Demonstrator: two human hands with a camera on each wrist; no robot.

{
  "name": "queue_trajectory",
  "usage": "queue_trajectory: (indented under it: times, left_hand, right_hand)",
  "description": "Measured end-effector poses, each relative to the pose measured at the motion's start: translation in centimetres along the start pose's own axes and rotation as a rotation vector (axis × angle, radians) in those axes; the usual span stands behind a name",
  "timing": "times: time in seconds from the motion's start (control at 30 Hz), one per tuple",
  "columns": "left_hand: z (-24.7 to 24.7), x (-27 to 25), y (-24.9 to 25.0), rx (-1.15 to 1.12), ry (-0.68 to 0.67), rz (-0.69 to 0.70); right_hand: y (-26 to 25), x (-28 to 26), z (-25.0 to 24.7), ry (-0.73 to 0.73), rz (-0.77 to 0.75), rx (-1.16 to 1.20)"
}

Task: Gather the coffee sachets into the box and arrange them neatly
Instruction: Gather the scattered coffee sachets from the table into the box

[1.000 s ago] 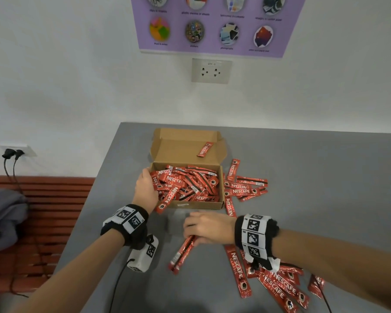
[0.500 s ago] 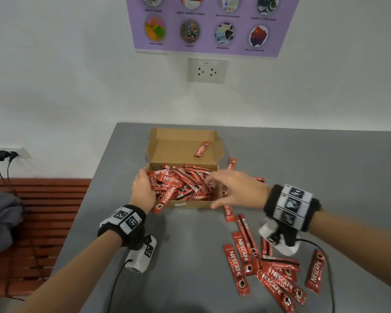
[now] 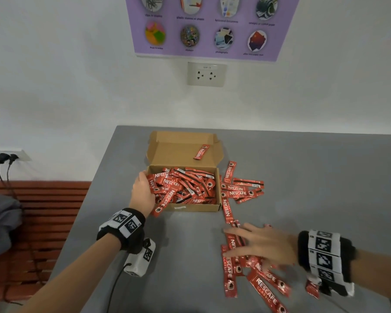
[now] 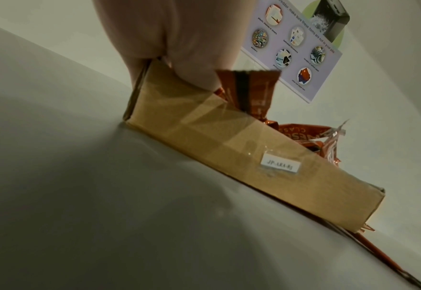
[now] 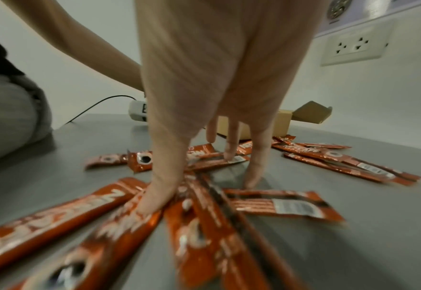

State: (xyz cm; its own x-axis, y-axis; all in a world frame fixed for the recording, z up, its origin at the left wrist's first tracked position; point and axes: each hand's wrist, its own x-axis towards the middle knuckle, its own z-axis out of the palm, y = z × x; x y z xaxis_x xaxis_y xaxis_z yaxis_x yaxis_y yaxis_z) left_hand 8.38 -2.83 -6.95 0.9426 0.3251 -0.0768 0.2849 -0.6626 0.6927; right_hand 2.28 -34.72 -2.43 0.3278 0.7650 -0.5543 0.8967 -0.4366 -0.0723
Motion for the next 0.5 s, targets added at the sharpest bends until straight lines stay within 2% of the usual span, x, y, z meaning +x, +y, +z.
queue_trajectory:
  times: [0.23, 0.4, 0.5]
  left_hand:
    - [0.0, -0.1, 0.1, -0.007, -0.007, -0.01]
    - [0.0, 0.0, 0.1, -0.006, -0.011, -0.014]
    - [0.1, 0.1, 0.0, -0.011, -0.017, -0.019]
  right_hand:
    - [1.3, 2.7, -0.9, 0.183, 0.04, 0.183]
    - [1.7, 3.6, -1.6, 0.199, 0.089, 0.208]
    - [2.0, 3.5, -2.5, 0.282, 0.113, 0.245]
